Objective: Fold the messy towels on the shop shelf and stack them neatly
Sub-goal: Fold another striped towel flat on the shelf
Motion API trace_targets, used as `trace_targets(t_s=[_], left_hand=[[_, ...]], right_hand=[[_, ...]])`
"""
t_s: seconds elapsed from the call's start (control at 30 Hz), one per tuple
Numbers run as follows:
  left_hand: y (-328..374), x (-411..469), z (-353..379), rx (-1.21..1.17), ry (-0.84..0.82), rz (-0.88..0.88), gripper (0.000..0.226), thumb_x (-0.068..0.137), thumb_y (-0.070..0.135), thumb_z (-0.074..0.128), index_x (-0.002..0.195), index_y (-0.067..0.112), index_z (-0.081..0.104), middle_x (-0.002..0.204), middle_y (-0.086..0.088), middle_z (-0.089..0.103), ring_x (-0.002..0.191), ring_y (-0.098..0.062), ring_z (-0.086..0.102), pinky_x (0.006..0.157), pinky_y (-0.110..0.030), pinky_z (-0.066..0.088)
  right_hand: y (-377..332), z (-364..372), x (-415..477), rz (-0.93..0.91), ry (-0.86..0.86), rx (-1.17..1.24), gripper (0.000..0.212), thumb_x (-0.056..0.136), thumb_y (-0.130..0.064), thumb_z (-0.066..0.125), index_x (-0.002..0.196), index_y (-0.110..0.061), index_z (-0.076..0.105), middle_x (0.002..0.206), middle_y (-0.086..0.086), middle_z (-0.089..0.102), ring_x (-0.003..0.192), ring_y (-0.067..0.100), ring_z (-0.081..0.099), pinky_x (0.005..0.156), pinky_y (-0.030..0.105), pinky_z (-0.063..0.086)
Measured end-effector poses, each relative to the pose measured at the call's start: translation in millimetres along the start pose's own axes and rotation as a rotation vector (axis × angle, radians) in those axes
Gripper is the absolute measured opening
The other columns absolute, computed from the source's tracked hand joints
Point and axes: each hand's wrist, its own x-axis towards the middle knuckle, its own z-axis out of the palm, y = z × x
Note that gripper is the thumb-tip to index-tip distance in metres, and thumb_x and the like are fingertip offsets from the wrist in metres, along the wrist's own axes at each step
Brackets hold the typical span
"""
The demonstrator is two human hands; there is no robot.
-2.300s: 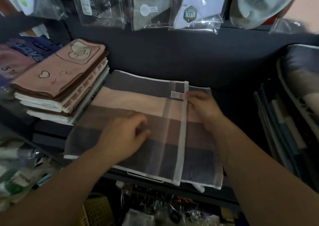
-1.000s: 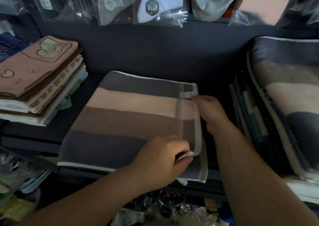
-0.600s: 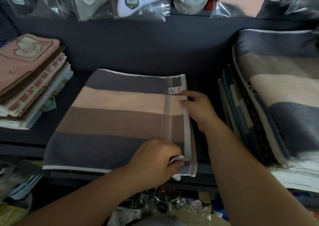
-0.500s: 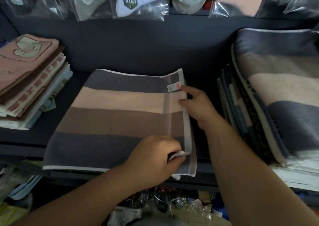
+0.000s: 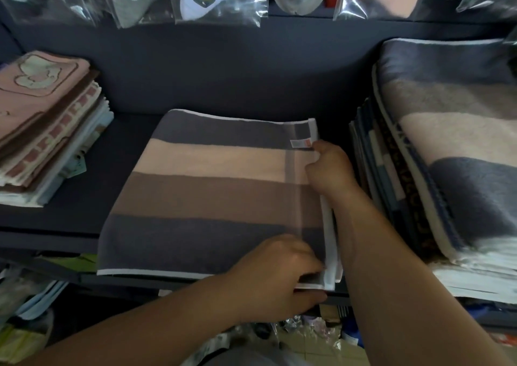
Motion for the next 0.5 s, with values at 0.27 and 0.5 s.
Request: trace_targets(t_s=[0.27, 0.5], left_hand=[[-46.6, -18.7, -48.3, 0.171, 0.411, -0.312, 0.041, 0.090, 0.050, 0.050, 0.114, 0.022, 0.068, 0.117, 0.000, 0.065, 0.108, -0.020, 0.058, 0.093, -0.043, 0.051], [-108.8, -58.7, -87.0, 0.473, -0.076, -0.748, 0.098, 0.062, 0.093, -0.020, 0.151, 0.053, -0.016, 0.163, 0.017, -0.021, 0.154, -0.013, -0.011, 0.123, -0.053, 0.003]], right_hand=[[4.3, 12.2, -7.1, -0.051, 0.091, -0.052, 0.033, 0.087, -0.005, 0.060, 0.119, -0.007, 0.069, 0.120, 0.013, 0.066, 0.102, 0.024, 0.066, 0.078, 0.021, 0.046], [-9.7, 26.7, -15.6, -0.020, -0.082, 0.244, 0.038, 0.091, -0.005, 0.068, 0.126, -0.020, 0.067, 0.114, -0.005, 0.068, 0.099, 0.005, 0.066, 0.088, 0.022, 0.055]])
